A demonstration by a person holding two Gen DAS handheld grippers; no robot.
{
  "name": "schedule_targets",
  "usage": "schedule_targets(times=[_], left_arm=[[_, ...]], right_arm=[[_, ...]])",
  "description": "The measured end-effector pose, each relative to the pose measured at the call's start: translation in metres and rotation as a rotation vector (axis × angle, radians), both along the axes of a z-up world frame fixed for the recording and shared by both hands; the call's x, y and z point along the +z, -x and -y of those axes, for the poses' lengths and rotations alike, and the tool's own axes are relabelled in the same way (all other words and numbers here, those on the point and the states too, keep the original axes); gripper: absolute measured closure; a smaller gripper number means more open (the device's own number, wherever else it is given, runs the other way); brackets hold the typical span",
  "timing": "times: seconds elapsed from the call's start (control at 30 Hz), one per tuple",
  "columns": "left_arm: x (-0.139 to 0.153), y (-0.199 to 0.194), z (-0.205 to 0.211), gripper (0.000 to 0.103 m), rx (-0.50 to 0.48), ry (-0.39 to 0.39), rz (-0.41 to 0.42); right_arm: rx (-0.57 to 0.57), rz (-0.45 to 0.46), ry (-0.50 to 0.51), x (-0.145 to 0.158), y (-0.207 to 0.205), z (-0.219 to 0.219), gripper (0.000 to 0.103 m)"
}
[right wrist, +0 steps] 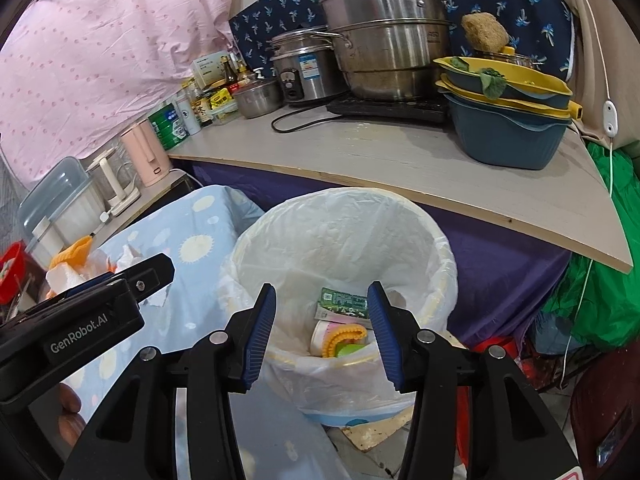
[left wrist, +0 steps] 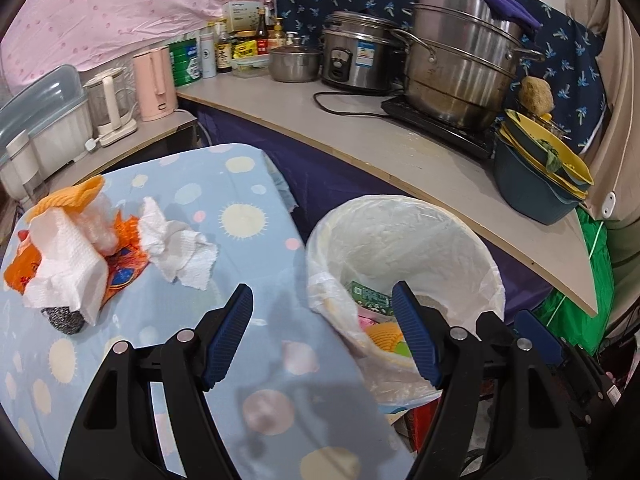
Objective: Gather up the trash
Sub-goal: 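Move both open tools back over the paper towels on the table, then close the left tool on a white paper towel while the right tool grasps another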
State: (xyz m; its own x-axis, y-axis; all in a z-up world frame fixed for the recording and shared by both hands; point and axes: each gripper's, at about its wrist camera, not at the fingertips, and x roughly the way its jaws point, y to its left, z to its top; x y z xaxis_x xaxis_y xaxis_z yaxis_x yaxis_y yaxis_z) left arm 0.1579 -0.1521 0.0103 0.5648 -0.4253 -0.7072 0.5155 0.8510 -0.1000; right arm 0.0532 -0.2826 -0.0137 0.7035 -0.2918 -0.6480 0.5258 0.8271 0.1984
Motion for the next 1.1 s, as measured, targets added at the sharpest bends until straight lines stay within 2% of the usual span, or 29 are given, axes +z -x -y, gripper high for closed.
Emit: schedule_targets(times=[0.3, 0.53, 0.73, 0.83, 1.0, 1.1], left_arm=[[-0.003, -0.018, -0.074, 0.035, 0.133, 0.015, -0.029], [-0.017, -0.034, -0.136, 0.034, 0.246, -0.015, -0.054], [-0.03, -0.044, -0.187, 0.029, 0.336, -0.024, -0.075], [-0.033, -0.048, -0.208, 0.024, 0.368, -0.024, -0.072], [-0.033, -0.062, -0.235, 0.015, 0.41, 0.002, -0.077], [-0.033, -0.072, -0.246, 0.011, 0.427, 0.025, -0.083]], right_arm=[[0.083, -0.003, 0.012, 0.003, -0.023, -0.046, 0.049], [0.159, -0.012, 0.016, 0.001, -0.046, -0.087, 0.043], [0.215, -0.025, 0.009, -0.006, -0.068, -0.119, 0.042], [0.245, -0.034, 0.004, -0.011, -0.081, -0.134, 0.042], [0.294, -0.043, -0.004, -0.017, -0.105, -0.153, 0.041], [0.313, -0.042, -0.01, -0.02, -0.122, -0.162, 0.037]])
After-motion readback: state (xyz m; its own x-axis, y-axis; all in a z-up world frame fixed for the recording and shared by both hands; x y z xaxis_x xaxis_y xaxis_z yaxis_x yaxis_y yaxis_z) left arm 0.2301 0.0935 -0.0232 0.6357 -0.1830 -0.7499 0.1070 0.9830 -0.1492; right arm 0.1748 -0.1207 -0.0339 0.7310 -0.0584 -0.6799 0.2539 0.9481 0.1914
